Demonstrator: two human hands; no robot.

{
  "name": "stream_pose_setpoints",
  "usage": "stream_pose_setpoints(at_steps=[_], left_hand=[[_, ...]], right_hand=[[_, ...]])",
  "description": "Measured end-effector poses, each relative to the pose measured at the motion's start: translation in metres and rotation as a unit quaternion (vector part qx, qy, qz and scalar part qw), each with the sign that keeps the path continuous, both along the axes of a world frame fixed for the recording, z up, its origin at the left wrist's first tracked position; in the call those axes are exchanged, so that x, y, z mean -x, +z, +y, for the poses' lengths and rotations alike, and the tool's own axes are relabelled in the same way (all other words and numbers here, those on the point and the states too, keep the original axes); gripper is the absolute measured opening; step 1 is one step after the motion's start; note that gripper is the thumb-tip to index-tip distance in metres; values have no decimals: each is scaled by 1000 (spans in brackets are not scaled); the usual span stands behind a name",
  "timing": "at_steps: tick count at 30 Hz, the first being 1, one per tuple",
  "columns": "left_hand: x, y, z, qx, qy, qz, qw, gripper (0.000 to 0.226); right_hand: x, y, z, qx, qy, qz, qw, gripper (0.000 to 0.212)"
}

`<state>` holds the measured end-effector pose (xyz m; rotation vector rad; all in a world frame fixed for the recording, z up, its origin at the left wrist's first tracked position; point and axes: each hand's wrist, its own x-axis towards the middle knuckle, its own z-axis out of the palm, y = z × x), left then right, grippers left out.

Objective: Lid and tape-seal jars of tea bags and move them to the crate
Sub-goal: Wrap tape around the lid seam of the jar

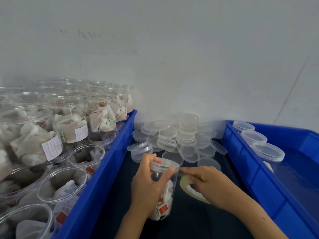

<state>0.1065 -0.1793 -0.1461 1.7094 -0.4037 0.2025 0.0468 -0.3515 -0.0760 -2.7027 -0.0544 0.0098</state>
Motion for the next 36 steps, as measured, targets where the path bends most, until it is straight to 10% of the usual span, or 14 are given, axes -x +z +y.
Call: stream_pose_setpoints(at_steps=[16,36], left_hand=[[-10,0,8,39,-11,41,998,53],[-20,-7,16,223,-168,113,954,54]], right_hand=[[-9,19,15,164,-15,104,981,34],[-10,13,12,5,-53,60,997,25]])
